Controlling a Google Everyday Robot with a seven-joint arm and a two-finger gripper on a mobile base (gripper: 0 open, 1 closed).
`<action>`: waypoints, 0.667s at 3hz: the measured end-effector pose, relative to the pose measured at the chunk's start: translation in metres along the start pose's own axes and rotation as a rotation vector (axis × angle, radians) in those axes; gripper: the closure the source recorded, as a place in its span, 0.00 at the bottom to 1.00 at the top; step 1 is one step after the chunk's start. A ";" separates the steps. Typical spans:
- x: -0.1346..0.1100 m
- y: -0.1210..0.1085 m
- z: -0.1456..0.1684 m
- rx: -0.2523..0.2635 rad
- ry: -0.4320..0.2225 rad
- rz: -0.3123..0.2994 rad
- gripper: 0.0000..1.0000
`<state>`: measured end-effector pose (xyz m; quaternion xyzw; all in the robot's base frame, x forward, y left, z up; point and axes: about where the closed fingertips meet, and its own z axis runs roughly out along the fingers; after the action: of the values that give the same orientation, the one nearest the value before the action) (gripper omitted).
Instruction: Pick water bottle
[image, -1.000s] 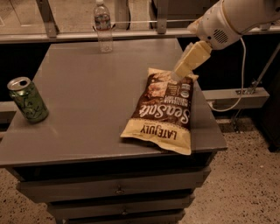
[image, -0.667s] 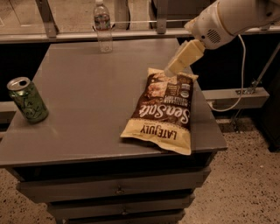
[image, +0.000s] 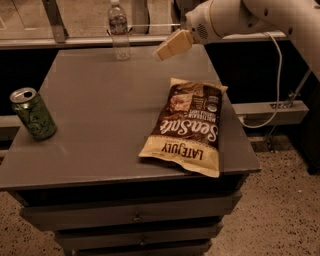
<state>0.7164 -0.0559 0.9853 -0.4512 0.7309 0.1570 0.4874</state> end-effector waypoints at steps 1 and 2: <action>-0.020 -0.015 0.042 0.050 -0.079 0.028 0.00; -0.028 -0.021 0.081 0.090 -0.138 0.051 0.00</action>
Offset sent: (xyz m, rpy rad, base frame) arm 0.1028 0.0842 -0.0213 0.2039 -0.1399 -0.1264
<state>0.7831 0.0009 0.9756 -0.3980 0.7133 0.1669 0.5523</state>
